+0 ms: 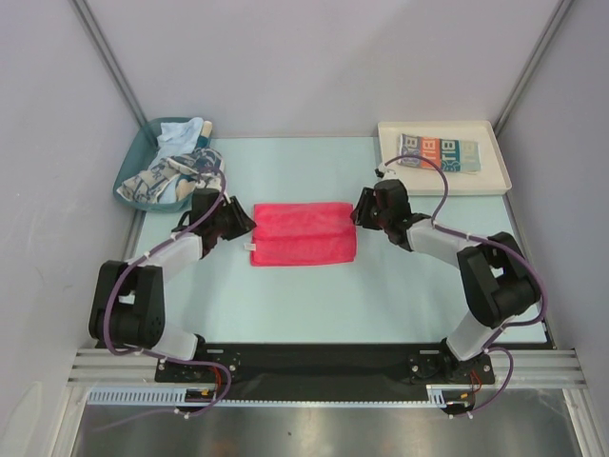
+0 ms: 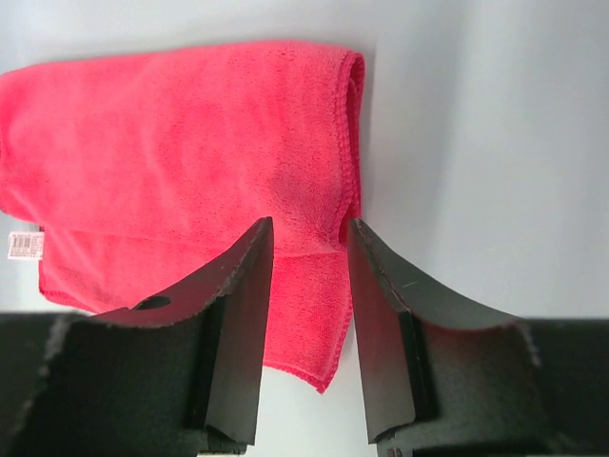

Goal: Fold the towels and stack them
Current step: Fold the towel

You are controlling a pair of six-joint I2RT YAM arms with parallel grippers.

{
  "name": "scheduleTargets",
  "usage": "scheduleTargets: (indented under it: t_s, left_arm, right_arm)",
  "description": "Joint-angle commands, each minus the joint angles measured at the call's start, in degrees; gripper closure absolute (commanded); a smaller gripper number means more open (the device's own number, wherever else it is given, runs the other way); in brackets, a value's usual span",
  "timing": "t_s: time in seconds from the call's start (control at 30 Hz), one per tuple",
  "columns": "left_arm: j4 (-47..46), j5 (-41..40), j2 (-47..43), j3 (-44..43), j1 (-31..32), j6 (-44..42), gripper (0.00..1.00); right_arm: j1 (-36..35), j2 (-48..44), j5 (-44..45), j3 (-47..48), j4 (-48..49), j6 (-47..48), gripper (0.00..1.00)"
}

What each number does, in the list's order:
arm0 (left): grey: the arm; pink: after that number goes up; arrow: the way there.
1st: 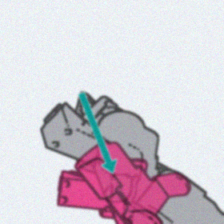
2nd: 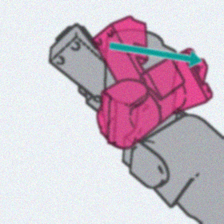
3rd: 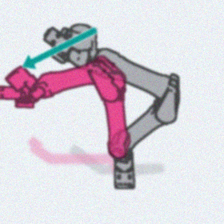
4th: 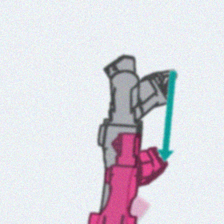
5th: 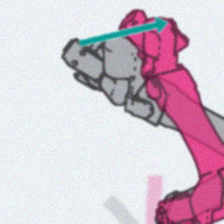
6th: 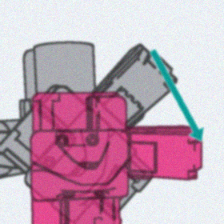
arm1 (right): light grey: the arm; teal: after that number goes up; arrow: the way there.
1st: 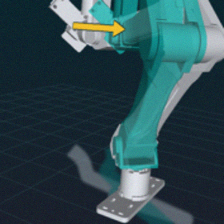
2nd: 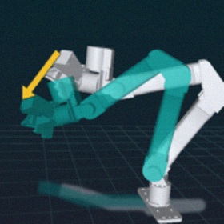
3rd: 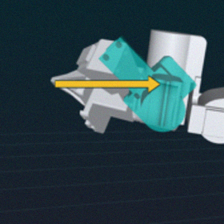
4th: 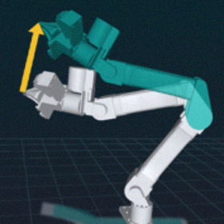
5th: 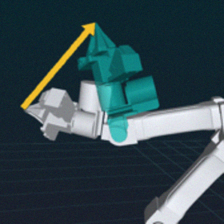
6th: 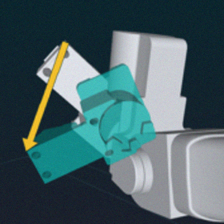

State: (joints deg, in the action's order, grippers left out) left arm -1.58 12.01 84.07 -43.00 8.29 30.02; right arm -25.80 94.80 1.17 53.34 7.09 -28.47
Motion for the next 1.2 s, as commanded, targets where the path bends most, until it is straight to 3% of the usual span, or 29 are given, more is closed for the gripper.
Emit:
scheduleTargets:
  t_s: [0.0,0.2,0.43,0.53,0.7,0.97,1.17]
  left_arm:
    - [4.48,-3.04,0.21,-3.75,1.37,0.83,0.62]
    - [4.4,-3.31,4.16,-4.19,2.07,1.09,0.56]
    - [2.73,-2.96,6.89,-3.49,2.6,1.36,0.56]
    - [2.46,-3.22,7.07,-3.23,2.6,1.36,0.58]
    - [2.73,-3.4,6.98,-3.31,2.6,1.09,0.66]
    - [3.43,-3.4,5.31,-4.54,2.6,0.65,0.57]
    - [3.43,-3.31,6.28,-5.6,2.6,0.74,0.6]
  right_arm:
    - [-0.21,0.64,2.26,3.43,-3.22,-0.89,0.58]
    - [-0.91,3.1,1.38,3.52,-3.49,-1.5,0.55]
    - [-2.06,5.39,1.38,3.61,-3.4,-1.85,0.55]
    - [-2.06,5.3,1.56,3.26,-3.4,-1.94,0.58]
    - [-2.06,5.13,1.73,3.0,-3.4,-1.94,0.72]
    - [-2.06,4.51,1.91,3.35,-3.84,-2.03,0.69]
    - [-2.06,4.25,1.91,3.26,-3.66,-2.21,0.65]
